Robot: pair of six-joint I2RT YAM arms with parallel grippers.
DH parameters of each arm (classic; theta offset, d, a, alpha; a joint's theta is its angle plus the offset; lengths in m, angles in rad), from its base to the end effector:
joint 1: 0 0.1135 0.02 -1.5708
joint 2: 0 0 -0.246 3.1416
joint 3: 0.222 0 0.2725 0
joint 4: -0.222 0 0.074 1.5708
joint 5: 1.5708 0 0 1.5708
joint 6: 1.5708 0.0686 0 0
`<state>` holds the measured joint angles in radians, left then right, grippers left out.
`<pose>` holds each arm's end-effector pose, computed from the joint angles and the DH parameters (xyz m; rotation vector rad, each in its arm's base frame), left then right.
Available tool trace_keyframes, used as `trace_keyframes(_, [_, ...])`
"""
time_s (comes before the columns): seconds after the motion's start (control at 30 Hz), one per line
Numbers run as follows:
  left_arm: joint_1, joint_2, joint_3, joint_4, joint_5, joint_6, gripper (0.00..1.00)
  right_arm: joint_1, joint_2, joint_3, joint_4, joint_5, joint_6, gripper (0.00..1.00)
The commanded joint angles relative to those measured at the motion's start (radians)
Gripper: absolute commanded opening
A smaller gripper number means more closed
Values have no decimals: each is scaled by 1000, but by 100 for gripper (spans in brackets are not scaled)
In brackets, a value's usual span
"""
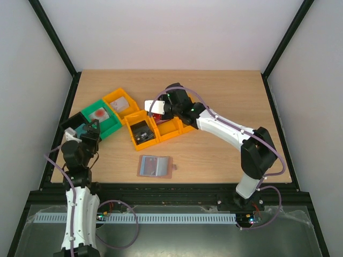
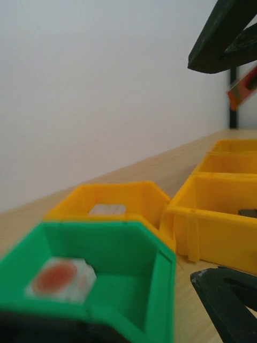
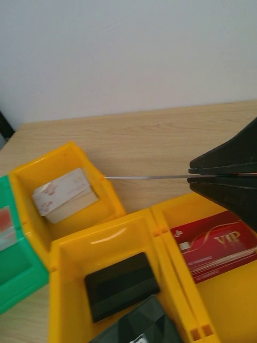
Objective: Take the credit cards out of the card holder
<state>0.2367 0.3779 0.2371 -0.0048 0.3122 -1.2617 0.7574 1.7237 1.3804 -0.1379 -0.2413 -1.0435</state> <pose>0.2001 0.0266 0.2062 -1.0487 1.4877 -1.0116 0.3176 0.3229 0.2586 -1.6851 1.1455 0.0683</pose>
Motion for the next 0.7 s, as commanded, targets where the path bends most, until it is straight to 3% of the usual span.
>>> trace_keyframes(0.0, [11, 32, 108, 262, 149, 336, 100, 18, -29, 71, -24, -94, 45, 2])
trace_keyframes(0.07, [8, 54, 206, 334, 349, 710, 100, 28, -38, 104, -66, -120, 78, 2])
trace_keyframes(0.13, [2, 89, 325, 214, 576, 1132, 97, 33, -50, 142, -147, -196, 128, 2])
trace_keyframes(0.17, [-3, 115, 388, 58, 673, 1429, 96, 35, -55, 158, -181, -257, 148, 2])
trace_keyframes(0.2, [-10, 149, 468, -130, 726, 1629, 93, 38, -61, 165, -211, -316, 157, 2])
trace_keyframes(0.27, [-39, 217, 594, -448, 749, 1901, 88, 59, -85, 164, -254, -413, 156, 2])
trace_keyframes(0.37, [-120, 280, 713, -745, 699, 2151, 79, 127, -112, 157, -281, -468, 154, 2])
trace_keyframes(0.43, [-174, 312, 758, -836, 632, 2243, 73, 169, -121, 164, -283, -492, 172, 2])
trace_keyframes(0.57, [-268, 345, 829, -931, 526, 2298, 71, 227, -131, 176, -253, -503, 222, 2])
trace_keyframes(0.67, [-290, 347, 846, -962, 519, 2297, 61, 252, -132, 179, -219, -499, 259, 2])
